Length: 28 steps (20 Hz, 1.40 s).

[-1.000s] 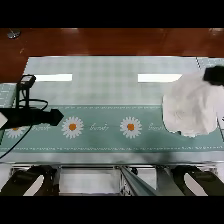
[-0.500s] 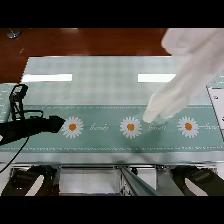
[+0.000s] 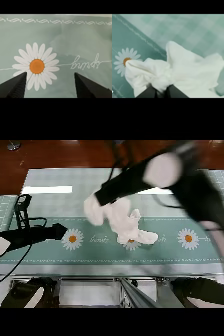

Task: Fold the shirts.

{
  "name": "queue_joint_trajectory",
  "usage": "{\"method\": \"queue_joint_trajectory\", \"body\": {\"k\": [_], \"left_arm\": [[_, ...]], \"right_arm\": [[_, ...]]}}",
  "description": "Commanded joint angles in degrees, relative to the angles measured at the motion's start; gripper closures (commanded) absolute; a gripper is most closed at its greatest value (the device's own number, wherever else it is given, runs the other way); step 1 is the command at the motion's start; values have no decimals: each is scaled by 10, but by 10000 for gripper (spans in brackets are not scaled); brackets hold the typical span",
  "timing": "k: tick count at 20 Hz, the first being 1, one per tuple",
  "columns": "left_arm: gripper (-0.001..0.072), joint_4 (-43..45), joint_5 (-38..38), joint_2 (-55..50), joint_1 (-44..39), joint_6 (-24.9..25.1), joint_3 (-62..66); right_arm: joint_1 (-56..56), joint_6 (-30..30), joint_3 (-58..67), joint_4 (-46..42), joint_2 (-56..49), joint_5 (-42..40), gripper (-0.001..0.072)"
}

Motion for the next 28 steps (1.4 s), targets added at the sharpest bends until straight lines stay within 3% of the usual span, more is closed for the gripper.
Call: {"method": "queue_joint_trajectory", "body": {"k": [1,2,3,4,7,10,13,15,18,20,24,25,26,27,28], "left_arm": [[7,0,5,-12,0,0,0],[7,0,8,-15,0,-5,0],[7,-3,12,-20,0,-15,0],[7,-17,17,-28,0,-14,0],[6,-38,22,-52,1,-6,0],[6,3,-18,-56,40,9,3],[6,-74,-84,-56,122,56,-33],[6,-207,-85,-57,146,125,-104],[6,-289,-76,-78,146,172,-174],[7,-338,-51,-96,146,211,-194],[27,-366,49,-142,110,214,-193],[229,-367,60,-150,102,214,-188],[565,-367,64,-153,97,223,-182],[684,-367,66,-151,95,237,-175],[687,-367,66,-151,95,240,-165]], "right_arm": [[23,11,-22,144,-139,-56,678],[23,-9,-21,193,-159,-60,675],[20,-16,-21,220,-169,-59,490],[9,-20,-21,226,-170,-49,84],[-87,-43,3,198,-132,99,93],[-218,-52,-17,52,-22,205,93],[-366,-58,-164,29,128,135,93],[-450,-58,-326,77,227,53,94],[-524,-69,-565,153,346,9,94],[-530,-80,-660,171,384,15,94],[-529,-98,-761,231,396,6,94],[-529,-99,-767,235,396,2,94],[-530,-99,-767,235,396,-3,94],[-529,-97,-767,235,396,-15,94],[-526,-94,-767,235,393,-25,94]]}}
